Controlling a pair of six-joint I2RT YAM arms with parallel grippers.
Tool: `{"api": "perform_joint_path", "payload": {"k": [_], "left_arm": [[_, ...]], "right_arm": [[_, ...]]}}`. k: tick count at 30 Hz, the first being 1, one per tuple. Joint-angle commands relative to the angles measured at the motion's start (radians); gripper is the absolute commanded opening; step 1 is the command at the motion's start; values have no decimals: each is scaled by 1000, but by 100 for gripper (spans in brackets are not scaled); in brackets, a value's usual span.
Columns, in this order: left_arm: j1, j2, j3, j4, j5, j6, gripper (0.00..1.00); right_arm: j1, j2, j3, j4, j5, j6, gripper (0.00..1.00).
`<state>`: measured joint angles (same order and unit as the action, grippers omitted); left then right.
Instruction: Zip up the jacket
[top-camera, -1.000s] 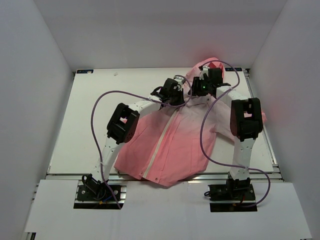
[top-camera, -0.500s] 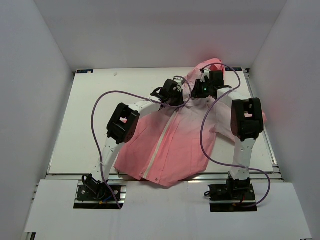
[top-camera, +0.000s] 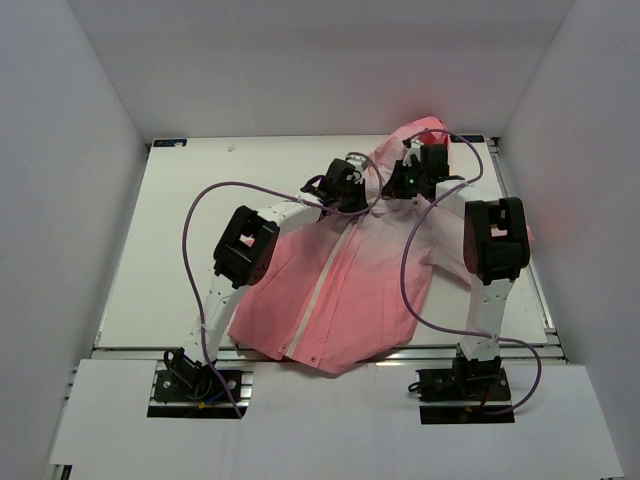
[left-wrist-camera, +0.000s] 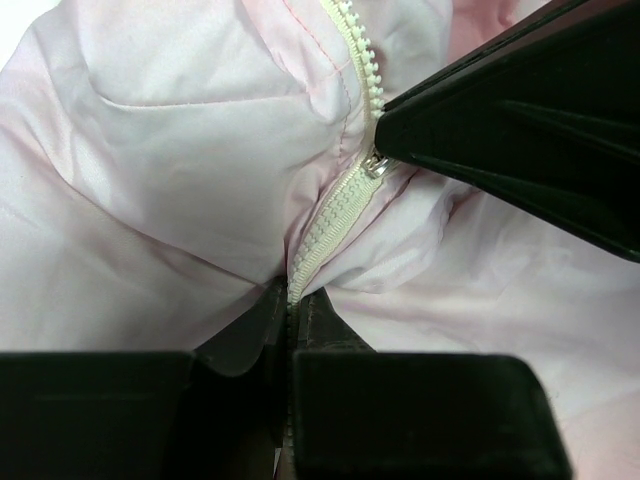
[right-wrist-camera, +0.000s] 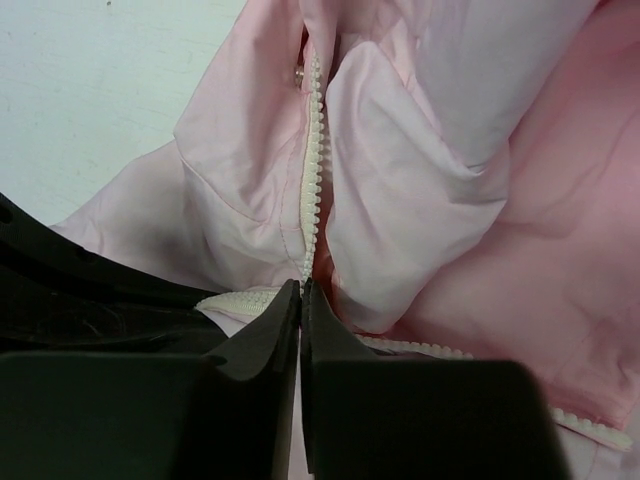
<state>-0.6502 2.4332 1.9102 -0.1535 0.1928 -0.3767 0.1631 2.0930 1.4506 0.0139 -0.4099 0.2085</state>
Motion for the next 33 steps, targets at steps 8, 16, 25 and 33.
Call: {"api": "perform_joint_path", "payload": {"k": [8,16,25,33], "left_arm": [[-2,-182,-98,-24,88,-30,0],[-5,-450,-370,80,126,-67,0],[-6,-563,-459,39,122,-68,0],[-6,-605,-522,13,68,-60,0]], "right_arm": [[33,-187,-131,113,103,-107,0],[108,-403,-282,285,385,-267,0],[112,-312,-198,330,677,-340,0],[76,-96,37,334,816,-394,0]]}}
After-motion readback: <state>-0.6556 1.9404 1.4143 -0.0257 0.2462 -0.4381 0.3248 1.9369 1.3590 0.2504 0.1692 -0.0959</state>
